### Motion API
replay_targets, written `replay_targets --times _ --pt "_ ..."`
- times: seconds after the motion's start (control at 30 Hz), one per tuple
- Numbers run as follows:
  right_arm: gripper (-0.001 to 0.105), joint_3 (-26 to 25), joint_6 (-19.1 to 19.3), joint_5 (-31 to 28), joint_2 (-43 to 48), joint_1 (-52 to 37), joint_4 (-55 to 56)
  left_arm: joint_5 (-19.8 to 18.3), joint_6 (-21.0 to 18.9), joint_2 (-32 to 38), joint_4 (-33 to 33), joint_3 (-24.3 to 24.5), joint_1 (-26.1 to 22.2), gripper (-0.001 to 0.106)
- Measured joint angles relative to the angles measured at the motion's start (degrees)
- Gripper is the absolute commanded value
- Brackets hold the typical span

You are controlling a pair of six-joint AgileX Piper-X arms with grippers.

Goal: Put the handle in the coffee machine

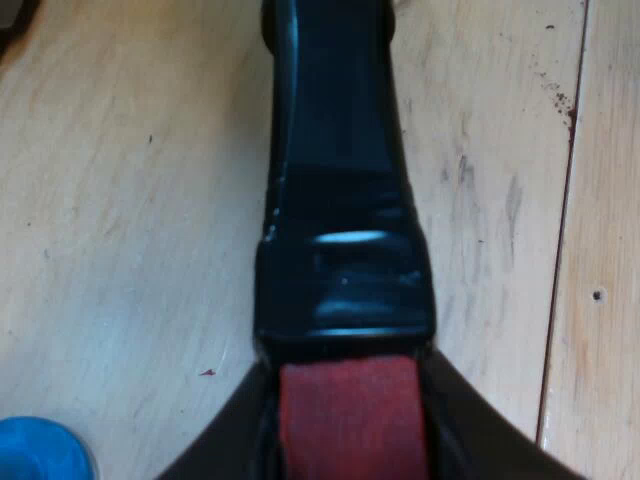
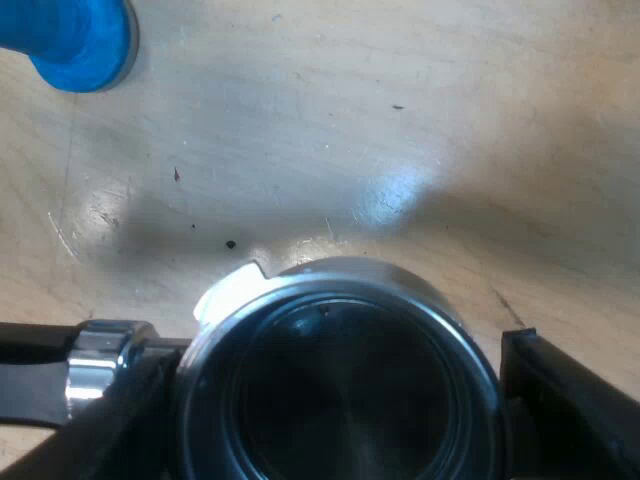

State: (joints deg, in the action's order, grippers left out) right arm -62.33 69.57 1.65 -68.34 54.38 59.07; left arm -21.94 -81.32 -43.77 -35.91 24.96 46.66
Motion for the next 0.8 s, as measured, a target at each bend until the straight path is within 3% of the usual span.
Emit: replay_targets --times 0.2,0.3,0.37,0.43,0.53,0.8 --pt "0.005 0.0 0.0 -0.2 0.0 0.0 0.0 0.0 0.0 0.0 0.0 0.0 0.0 0.0" --pt "0.026 0.0 0.0 -0.8 0.0 0.0 0.0 0.0 0.0 0.0 0.0 0.0 0.0 0.0" --pt "0.049 -0.1 0.1 -1.2 0.0 0.0 -0.1 0.1 -0.1 0.0 0.0 0.0 0.0 0.0" --pt "0.065 -0.3 0.1 -1.2 0.0 0.0 -0.1 0.1 -0.1 0.0 0.1 0.0 0.0 0.0" --pt "0.079 -0.3 0.7 -1.6 0.0 0.0 -0.1 0.1 -0.1 0.0 0.1 0.0 0.0 0.0" --pt "0.083 -0.4 2.8 -3.0 0.1 0.0 -0.1 0.1 -0.1 0.0 -1.2 -0.6 0.0 0.0"
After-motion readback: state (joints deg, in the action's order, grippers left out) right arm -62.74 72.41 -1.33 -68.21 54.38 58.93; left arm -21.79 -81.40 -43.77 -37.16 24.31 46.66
